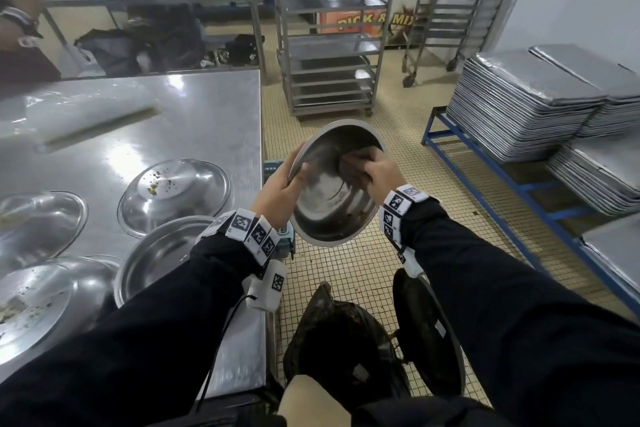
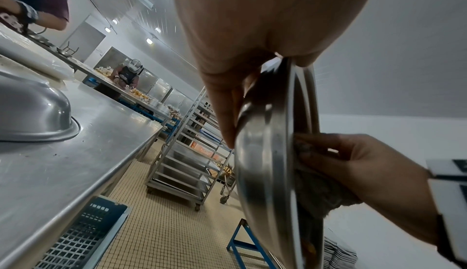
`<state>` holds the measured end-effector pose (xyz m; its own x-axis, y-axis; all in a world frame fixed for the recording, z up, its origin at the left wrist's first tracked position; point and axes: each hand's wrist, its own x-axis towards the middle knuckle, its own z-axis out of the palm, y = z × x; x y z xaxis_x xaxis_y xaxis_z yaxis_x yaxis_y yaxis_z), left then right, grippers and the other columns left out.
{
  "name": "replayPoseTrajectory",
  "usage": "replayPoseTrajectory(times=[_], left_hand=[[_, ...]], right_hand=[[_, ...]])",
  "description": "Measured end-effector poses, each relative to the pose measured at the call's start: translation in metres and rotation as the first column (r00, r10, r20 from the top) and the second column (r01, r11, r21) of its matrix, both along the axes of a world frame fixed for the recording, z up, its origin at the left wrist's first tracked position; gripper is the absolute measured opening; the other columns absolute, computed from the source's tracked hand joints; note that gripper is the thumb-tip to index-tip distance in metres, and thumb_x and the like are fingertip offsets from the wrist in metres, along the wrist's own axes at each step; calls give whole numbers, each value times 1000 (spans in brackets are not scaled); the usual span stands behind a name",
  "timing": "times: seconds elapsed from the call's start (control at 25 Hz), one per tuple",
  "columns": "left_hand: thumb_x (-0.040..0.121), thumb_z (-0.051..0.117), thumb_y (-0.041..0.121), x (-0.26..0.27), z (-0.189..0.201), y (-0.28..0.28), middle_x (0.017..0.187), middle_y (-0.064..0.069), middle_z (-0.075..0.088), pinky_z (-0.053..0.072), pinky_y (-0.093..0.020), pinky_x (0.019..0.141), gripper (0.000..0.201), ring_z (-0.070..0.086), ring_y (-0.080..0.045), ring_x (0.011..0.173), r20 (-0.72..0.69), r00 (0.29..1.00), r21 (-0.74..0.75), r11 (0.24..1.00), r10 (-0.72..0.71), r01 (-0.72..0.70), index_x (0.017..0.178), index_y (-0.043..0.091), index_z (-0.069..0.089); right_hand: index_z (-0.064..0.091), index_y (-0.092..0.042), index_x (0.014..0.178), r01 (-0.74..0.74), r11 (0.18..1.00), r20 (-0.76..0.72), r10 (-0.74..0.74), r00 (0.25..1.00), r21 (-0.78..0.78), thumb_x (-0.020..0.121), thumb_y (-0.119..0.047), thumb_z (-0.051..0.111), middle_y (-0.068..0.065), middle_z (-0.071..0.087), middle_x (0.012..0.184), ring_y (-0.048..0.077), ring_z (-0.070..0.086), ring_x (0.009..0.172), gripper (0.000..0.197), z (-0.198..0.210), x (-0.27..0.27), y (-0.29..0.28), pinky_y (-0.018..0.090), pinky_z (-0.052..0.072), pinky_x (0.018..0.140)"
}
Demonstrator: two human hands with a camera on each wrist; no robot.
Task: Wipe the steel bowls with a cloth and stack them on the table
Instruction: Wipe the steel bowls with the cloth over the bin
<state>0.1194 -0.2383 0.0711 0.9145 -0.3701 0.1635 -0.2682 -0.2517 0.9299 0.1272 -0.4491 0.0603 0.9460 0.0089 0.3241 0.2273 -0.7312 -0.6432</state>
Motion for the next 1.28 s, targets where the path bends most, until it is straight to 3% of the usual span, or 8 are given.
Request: replayPoseTrajectory(times=[0.12,0.28,0.4,0.64,0.8,0.92,1.08,1.28], left_hand=[[100,37,44,5,2,6,119,9,61,52,-32,94,36,61,-6,109,16,998,-45,998,55,-54,137,44,40],[102,36,38,7,6,10,127,2,56,50,-49,97,38,55,-22,117,77,995,40,996,71,-74,138,49,36],[103,35,32,4,2,10,140,-2,49,46,-50,102,43,48,-23,127,98,993,65,995,64,-71,145,40,31],[102,34,40,5,-3,12,141,-8,47,50,-40,98,48,51,-24,124,26,996,-5,996,87,-87,148,34,27],[101,29,45,4,-1,13,142,-4,46,38,-15,91,54,48,-15,122,-57,988,24,989,144,-143,152,28,19],[101,28,47,0,-1,12,146,-1,42,34,-2,85,57,42,-8,123,-120,984,7,992,129,-129,153,27,17],[91,34,65,4,-3,13,144,-2,47,37,-37,111,70,46,-19,130,-149,985,-13,996,90,-93,151,31,23],[91,37,65,-2,4,17,137,-4,53,39,-44,110,66,50,-21,127,-170,985,-45,998,42,-50,147,31,32]], right_hand=[[66,-9,104,43,897,-194,48,980,440,83,-12,68,9,66,98,21,67,92,21,-27,-3,12,29,55,81],[72,-8,103,-252,962,-33,250,968,-109,86,-13,64,12,65,110,26,61,101,19,-58,-15,19,21,44,88],[69,-6,108,-341,922,-110,325,939,-185,88,-7,60,12,63,116,18,56,99,22,-53,-24,20,2,34,82],[65,-7,112,-42,994,-169,26,985,-97,94,-9,50,9,65,106,25,61,98,23,-24,-21,-1,26,46,85],[66,-15,115,210,952,120,-240,963,221,93,-16,56,-3,64,105,7,56,94,25,1,-6,-2,15,42,81],[67,-11,113,196,967,137,-219,966,163,91,-16,58,2,66,108,7,54,94,24,1,6,8,11,35,80],[71,-1,100,85,996,128,-83,988,-6,88,-10,60,10,63,113,25,58,102,18,-12,7,19,14,34,85],[69,-10,110,-226,972,61,230,971,-65,89,-15,62,5,59,119,18,55,106,23,-14,-14,43,20,39,95]])
